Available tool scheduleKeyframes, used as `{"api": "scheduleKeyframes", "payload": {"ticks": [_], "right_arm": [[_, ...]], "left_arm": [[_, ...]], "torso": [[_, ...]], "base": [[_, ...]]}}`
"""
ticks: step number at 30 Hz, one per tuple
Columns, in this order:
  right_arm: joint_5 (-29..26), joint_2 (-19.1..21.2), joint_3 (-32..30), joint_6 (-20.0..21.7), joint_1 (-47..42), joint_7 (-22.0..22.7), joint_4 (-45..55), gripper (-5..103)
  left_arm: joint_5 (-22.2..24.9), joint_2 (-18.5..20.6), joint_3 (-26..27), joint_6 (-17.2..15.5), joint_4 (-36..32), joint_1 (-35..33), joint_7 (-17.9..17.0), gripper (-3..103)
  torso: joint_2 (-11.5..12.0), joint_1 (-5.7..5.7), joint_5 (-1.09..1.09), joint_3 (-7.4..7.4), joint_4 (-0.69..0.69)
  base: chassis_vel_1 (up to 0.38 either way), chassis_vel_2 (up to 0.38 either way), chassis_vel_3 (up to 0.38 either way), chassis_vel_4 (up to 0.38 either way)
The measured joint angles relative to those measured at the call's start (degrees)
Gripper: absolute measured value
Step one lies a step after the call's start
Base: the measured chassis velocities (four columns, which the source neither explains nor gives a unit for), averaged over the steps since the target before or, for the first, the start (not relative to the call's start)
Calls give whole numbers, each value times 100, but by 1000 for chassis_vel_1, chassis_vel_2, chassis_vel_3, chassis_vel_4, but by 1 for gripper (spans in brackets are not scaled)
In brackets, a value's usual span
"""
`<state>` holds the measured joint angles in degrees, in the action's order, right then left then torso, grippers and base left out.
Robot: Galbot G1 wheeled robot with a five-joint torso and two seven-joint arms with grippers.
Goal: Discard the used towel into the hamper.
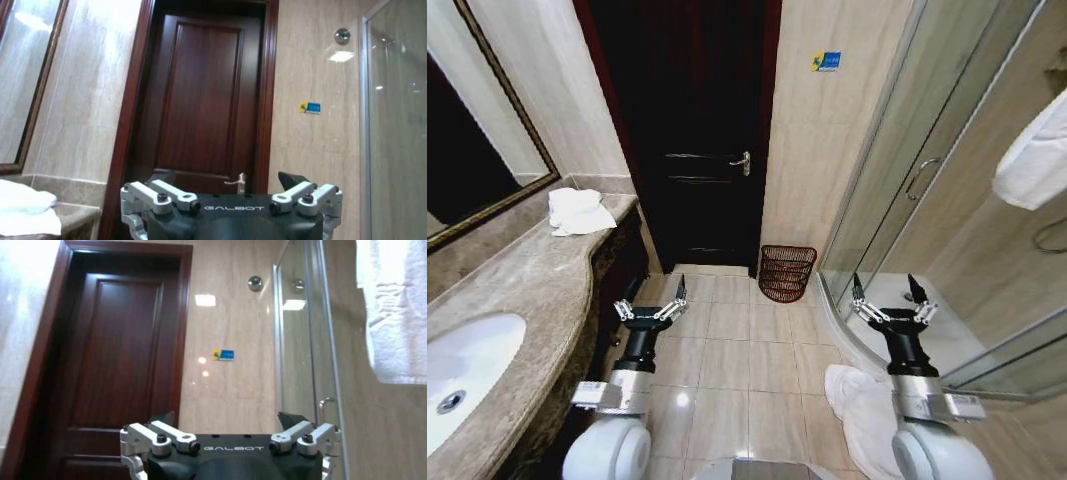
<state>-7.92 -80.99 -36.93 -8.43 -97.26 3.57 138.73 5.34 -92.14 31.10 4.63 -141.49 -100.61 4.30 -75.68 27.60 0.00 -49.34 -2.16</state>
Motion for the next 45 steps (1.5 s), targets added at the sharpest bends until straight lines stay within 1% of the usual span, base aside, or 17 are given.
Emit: {"api": "scheduleKeyframes", "payload": {"ticks": [3,4,5,7,8,11,15,16,17,18,19,22,25,27,28,31,45], "right_arm": [[54,-68,48,-327,43,-250,-195,100],[54,-68,48,-327,43,-250,-195,100],[61,-97,81,-363,76,-261,-243,100],[47,-111,131,-344,133,-250,-264,100],[50,-101,153,-257,186,-219,-264,100],[29,-78,166,-161,258,-191,-266,100],[-9,-65,167,-124,307,-193,-278,100],[-86,-92,164,-82,295,-167,-237,100],[-109,-103,161,-53,276,-160,-202,100],[-130,-118,153,-25,225,-162,-144,100],[-132,-129,142,-18,187,-177,-117,100],[-132,-170,134,-34,143,-220,-112,100],[-125,-214,142,-61,108,-282,-125,100],[-113,-244,151,-89,39,-319,-107,100],[-113,-244,151,-89,39,-319,-107,100],[-109,-311,120,-103,-9,-324,-62,100],[-98,-360,73,-181,-210,-435,71,100]], "left_arm": [[-199,0,39,-9,-27,-58,-75,100],[-199,0,39,-9,-27,-58,-75,100],[-305,0,46,34,-3,-47,-168,100],[-549,0,86,151,61,39,-301,100],[-638,0,106,188,55,82,-318,100],[-689,0,124,204,1,105,-318,100],[-692,0,128,207,-44,88,-269,100],[-629,1,87,218,-16,41,-120,100],[-700,0,82,256,20,42,-101,100],[-898,0,91,403,80,61,-37,100],[-988,1,85,501,110,71,27,100],[-1046,1,-10,587,173,64,101,100],[-989,0,-59,609,237,84,128,100],[-772,1,-65,597,233,99,126,100],[-772,1,-65,597,233,99,126,100],[-452,1,-29,502,199,165,100,100],[-407,1,-191,493,281,190,102,100]], "torso": [[0,0,0,0,0],[0,0,0,0,0],[0,0,1,0,0],[0,0,-2,0,0],[0,0,-1,0,1],[0,0,0,0,1],[0,0,0,0,-1],[0,0,1,0,0],[0,0,0,0,0],[0,0,-1,0,0],[0,0,-1,0,1],[0,0,0,0,0],[0,0,0,0,0],[0,0,0,0,1],[0,0,0,0,1],[0,0,0,0,0],[0,0,0,0,0]], "base": [[0,0,0,0],[0,0,0,0],[0,0,0,0],[0,0,0,0],[0,0,0,0],[0,0,0,0],[0,0,0,0],[0,0,0,0],[0,0,0,0],[0,0,0,0],[0,0,0,0],[0,0,0,0],[0,0,0,0],[0,0,0,0],[0,0,0,0],[0,0,0,0],[0,0,0,0]]}}
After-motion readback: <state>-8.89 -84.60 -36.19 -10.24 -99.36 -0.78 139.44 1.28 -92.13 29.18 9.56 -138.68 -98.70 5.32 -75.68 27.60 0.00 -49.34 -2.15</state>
